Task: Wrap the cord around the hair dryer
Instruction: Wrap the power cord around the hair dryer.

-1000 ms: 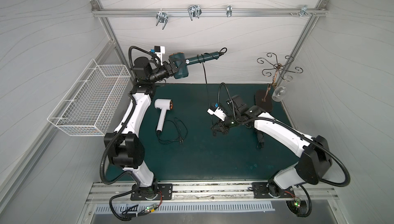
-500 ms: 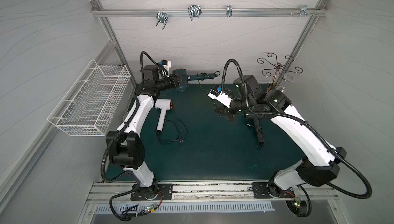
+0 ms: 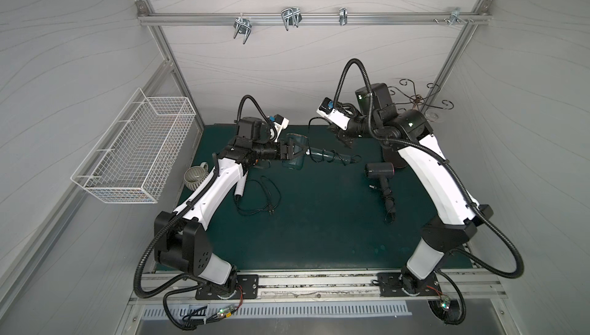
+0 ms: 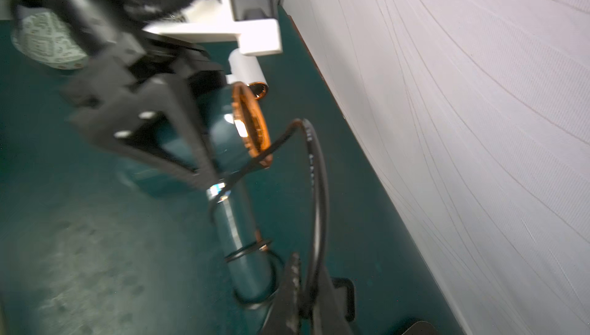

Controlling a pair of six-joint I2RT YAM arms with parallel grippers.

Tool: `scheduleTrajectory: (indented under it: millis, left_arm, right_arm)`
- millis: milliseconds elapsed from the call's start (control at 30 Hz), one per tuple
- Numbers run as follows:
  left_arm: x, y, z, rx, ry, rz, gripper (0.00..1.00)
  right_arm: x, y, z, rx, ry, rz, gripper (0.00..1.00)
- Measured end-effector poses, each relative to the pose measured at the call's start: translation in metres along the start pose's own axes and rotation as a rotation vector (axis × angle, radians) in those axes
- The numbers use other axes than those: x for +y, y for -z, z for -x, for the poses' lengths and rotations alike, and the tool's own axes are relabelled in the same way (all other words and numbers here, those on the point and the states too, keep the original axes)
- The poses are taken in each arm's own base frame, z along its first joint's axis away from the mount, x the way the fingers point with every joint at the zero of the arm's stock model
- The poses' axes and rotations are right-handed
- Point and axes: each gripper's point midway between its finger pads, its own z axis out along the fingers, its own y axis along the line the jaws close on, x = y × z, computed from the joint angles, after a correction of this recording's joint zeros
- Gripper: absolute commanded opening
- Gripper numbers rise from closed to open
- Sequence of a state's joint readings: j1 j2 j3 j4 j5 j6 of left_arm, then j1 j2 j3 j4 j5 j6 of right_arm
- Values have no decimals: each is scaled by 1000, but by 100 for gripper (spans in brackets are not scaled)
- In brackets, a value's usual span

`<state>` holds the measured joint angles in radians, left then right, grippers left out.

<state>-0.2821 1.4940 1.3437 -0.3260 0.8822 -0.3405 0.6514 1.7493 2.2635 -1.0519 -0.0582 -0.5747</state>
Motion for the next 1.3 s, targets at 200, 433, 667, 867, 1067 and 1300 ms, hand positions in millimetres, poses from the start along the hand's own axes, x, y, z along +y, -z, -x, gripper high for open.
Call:
scheduleTrajectory:
  millis: [200,433,667,867,1067,1300]
  left_arm:
    - [-49,8,-11,26,-51,-158,0]
    - [-87,17,-4,14,-89,-298,0]
    - [-92,29,25,-71,-80,-331,0]
    - [-69,40,54,-165,-18,-311,0]
    - [-55,49,79,-249,19,-305,0]
    - [-35,57,94,-319,81,-254,0]
  right_arm:
    - [-45,-34,-37,41,-89,1,0]
    - [-71,-65,-81,18,-278,122,0]
    - [-47,-97,-131,7,-527,316,0]
    - [-12,-106,-152,-16,-691,427,0]
    - [9,-88,-152,-91,-796,450,0]
    - [40,-72,-146,-166,-838,463,0]
